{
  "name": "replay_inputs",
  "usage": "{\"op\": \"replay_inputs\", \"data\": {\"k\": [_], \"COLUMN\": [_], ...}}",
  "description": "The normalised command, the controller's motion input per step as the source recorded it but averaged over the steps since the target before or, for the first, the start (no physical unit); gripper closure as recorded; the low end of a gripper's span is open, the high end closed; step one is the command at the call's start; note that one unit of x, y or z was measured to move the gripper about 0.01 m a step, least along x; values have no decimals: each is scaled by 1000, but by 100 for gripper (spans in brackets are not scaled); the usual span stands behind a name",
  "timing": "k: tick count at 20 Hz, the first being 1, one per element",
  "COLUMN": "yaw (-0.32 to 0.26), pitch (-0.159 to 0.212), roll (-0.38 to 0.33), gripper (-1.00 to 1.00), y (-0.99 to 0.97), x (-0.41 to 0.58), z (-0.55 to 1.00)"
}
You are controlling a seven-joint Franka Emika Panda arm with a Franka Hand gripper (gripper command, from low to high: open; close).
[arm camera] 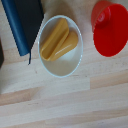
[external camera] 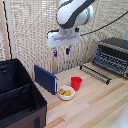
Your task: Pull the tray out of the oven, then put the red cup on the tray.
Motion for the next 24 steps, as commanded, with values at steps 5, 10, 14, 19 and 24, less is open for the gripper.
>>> {"op": "replay_inputs", "data": {"k": [5,10,14,19,24], "yaw": [0,4,91,183,224], "pitch": [6,0,-1,-1,0], "roll": [-374,-375,-337,-256,-231], "gripper": [-100,-100,-100,-100,-100], "y": [-90,-190,-281,-250,-179], "x": [195,155,26,-3,-44], "z": [-1,0,0,-5,0]}}
